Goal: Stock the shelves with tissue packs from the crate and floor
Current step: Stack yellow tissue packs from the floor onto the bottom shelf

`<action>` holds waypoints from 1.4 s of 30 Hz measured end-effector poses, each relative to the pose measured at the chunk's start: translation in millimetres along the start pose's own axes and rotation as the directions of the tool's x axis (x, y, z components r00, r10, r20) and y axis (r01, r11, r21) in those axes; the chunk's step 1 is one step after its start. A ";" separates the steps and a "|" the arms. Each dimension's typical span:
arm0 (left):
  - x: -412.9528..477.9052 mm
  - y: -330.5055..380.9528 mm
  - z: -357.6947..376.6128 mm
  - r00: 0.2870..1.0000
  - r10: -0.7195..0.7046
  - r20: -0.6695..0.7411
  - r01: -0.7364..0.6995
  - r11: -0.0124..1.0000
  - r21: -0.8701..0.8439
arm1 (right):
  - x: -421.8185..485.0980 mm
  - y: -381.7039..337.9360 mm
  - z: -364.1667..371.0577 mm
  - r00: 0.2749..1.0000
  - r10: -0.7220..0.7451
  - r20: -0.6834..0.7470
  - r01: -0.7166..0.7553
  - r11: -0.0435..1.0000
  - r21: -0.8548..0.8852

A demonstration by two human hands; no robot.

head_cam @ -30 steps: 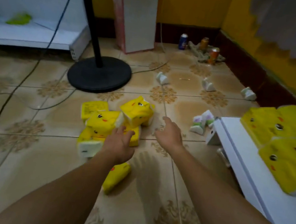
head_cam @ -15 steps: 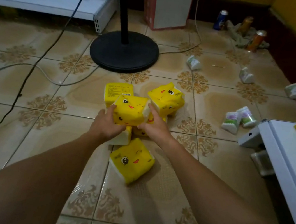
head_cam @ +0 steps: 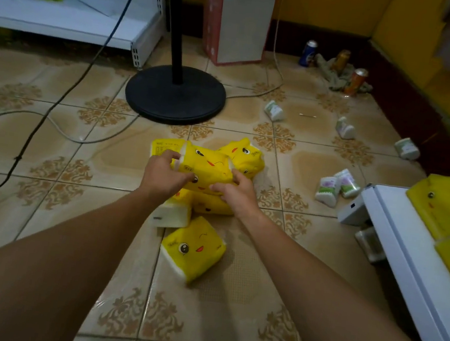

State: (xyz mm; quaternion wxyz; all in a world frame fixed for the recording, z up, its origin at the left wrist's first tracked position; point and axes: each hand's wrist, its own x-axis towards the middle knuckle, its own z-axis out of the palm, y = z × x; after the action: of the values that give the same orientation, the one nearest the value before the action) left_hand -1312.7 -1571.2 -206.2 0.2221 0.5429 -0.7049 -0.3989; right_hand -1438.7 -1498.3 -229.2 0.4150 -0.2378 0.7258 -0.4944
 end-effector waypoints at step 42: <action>-179.5 216.0 286.6 0.166 0.689 0.706 -0.908 0.386 -0.163 | -229.2 95.1 -409.7 0.402 -0.075 -0.913 -0.412 0.875 -0.254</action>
State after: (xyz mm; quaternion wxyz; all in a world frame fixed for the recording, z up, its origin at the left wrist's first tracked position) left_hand -1597.6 -1290.0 -178.3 0.0403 -0.0814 -0.9580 -0.2720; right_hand -1651.3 -1074.1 -163.8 -0.0576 0.0555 0.9448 -0.3178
